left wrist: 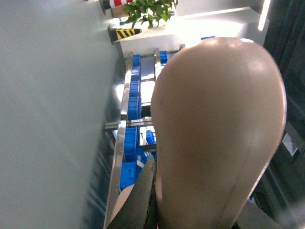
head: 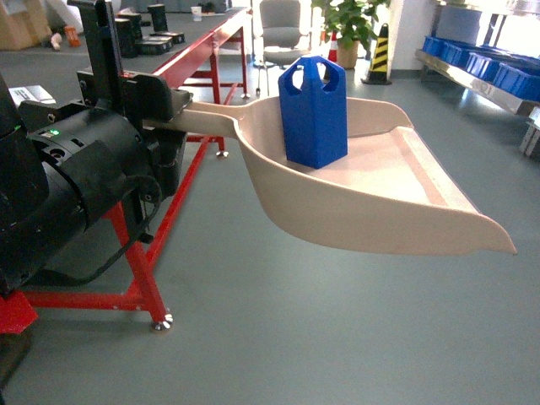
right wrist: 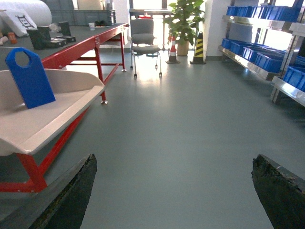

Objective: Place part in tray to right shelf

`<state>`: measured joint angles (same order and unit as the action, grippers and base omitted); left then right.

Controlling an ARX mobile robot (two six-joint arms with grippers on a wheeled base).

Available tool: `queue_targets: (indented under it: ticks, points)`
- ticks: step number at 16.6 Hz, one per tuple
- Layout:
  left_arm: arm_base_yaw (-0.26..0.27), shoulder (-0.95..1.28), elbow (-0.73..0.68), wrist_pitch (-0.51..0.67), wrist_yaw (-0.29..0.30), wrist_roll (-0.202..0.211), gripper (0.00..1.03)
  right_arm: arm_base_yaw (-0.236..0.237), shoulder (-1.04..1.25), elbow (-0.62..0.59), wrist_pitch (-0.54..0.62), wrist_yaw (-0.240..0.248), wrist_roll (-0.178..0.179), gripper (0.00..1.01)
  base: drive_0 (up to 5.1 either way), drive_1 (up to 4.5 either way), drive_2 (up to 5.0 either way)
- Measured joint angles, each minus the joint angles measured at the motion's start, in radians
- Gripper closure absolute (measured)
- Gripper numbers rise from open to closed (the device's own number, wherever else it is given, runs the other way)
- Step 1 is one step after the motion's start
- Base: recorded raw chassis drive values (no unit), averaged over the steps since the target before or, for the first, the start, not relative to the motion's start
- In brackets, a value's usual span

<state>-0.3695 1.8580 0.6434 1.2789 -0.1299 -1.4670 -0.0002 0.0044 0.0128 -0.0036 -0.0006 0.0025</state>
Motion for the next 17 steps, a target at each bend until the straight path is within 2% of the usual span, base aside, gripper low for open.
queue_targets:
  ticks: [16, 17]
  points:
    - [-0.01, 0.0, 0.001, -0.004, 0.008, 0.001, 0.86, 0.0, 0.0, 0.0, -0.003, 0.003, 0.0, 0.03, 5.0, -2.4, -2.4]
    - [-0.006, 0.0, 0.001, 0.002, 0.002, 0.0, 0.86, 0.0, 0.0, 0.0, 0.001, 0.003, 0.0, 0.03, 0.3, 4.53, -4.0]
